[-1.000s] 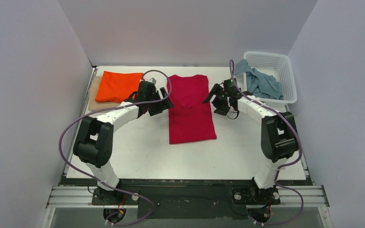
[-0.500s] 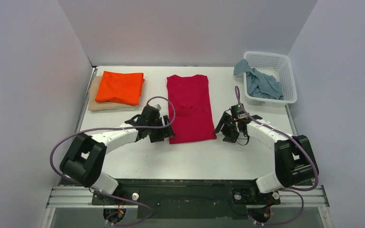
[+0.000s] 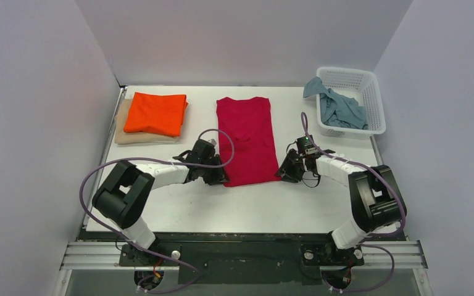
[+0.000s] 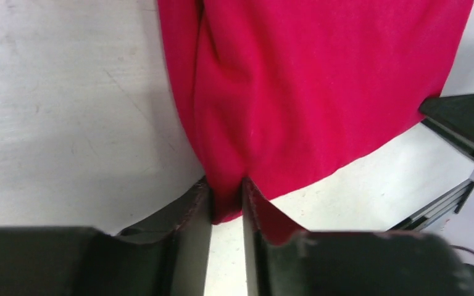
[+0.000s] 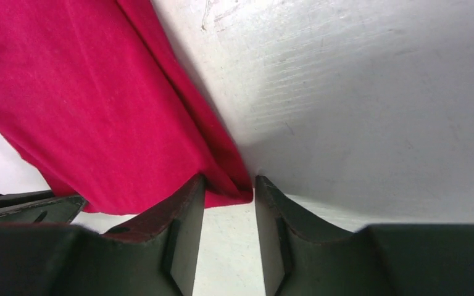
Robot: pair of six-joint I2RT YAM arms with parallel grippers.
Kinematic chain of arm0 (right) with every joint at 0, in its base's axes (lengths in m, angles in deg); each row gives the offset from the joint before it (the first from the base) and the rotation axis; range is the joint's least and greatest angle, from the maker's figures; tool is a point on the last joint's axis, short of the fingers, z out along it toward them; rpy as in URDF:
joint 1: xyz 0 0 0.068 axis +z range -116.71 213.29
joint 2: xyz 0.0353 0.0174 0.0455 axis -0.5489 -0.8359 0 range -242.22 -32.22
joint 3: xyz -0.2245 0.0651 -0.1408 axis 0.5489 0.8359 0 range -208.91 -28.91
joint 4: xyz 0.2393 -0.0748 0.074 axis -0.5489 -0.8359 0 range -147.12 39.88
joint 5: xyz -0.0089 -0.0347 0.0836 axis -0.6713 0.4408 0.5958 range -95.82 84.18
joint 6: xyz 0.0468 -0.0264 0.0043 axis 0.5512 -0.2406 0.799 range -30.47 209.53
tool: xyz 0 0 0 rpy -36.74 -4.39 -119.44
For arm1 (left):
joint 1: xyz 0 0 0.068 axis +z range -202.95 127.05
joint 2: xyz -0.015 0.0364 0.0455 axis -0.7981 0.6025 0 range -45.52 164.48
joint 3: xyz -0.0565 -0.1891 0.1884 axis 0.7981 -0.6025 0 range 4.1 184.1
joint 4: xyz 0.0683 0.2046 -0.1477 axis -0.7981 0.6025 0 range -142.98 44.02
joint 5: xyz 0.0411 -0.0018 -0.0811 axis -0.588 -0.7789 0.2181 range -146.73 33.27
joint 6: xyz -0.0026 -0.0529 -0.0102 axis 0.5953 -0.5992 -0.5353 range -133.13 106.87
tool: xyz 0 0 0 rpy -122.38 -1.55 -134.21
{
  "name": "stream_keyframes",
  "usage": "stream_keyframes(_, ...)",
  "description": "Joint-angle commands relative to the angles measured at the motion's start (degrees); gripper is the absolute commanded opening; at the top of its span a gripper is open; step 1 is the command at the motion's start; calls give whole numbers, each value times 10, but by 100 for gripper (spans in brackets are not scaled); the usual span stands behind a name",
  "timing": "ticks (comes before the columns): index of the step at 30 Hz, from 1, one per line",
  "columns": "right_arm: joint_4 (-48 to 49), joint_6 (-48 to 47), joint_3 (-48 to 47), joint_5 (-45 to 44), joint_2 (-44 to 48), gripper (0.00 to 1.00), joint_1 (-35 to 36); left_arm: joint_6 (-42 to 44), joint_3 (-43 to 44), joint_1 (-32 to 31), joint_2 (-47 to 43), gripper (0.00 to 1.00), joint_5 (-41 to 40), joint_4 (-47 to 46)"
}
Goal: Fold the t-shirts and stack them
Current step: Grab one side of the 2/3 rectangular tshirt with both arms, then fold the long partially folded tshirt into a neat square
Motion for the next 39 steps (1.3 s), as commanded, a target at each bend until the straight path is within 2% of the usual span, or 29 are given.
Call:
stream_keyframes(1, 4, 2, 2, -5, -31, 27, 8, 8, 1, -13, 32, 20, -19, 16)
stream_keyframes(3, 11, 7, 4, 1, -38, 18, 9, 8, 2, -13, 37, 1, -28, 23)
stream_keyframes(4, 14, 9, 6, 6, -38, 7, 11, 8, 3, -13, 38, 0, -33, 24)
stream_keyframes(6, 15, 14, 13, 9, -29, 0, 12, 11, 2, -13, 32, 0, -32, 26)
stream_keyframes(9, -5, 11, 36, 10, 7, 0, 18, 11, -14, -18, 0, 0, -30, 40)
stream_keyframes(11, -42, 5, 53, 16, 48, 0, 25, 8, -32, -28, -54, 0, -38, 65)
stream_keyframes(14, -104, 5, 88, 25, 135, 0, 59, -12, -68, -65, -129, 0, -50, 100)
stream_keyframes(16, -163, 12, 103, 15, 192, 0, 90, -32, -95, -97, -195, 0, -62, 158)
stream_keyframes(19, -236, 50, 126, 15, 279, 0, 136, -64, -111, -142, -314, 0, -81, 230)
stream_keyframes(21, -262, 85, 141, 30, 373, 0, 161, -88, -121, -184, -389, 0, -82, 276)
stream_keyframes(27, -298, 220, 138, 53, 517, 0, 236, -148, -108, -233, -532, 0, -62, 354)
stream_keyframes(32, -308, 217, 76, 32, 523, 0, 243, -143, -71, -234, -562, 0, -80, 375)
stream_keyframes(36, -310, 161, 14, -7, 449, 0, 227, -126, -43, -226, -544, 0, -111, 402)
stream_keyframes(39, -311, 104, -54, -42, 397, 0, 206, -101, -33, -184, -526, 0, -108, 374)
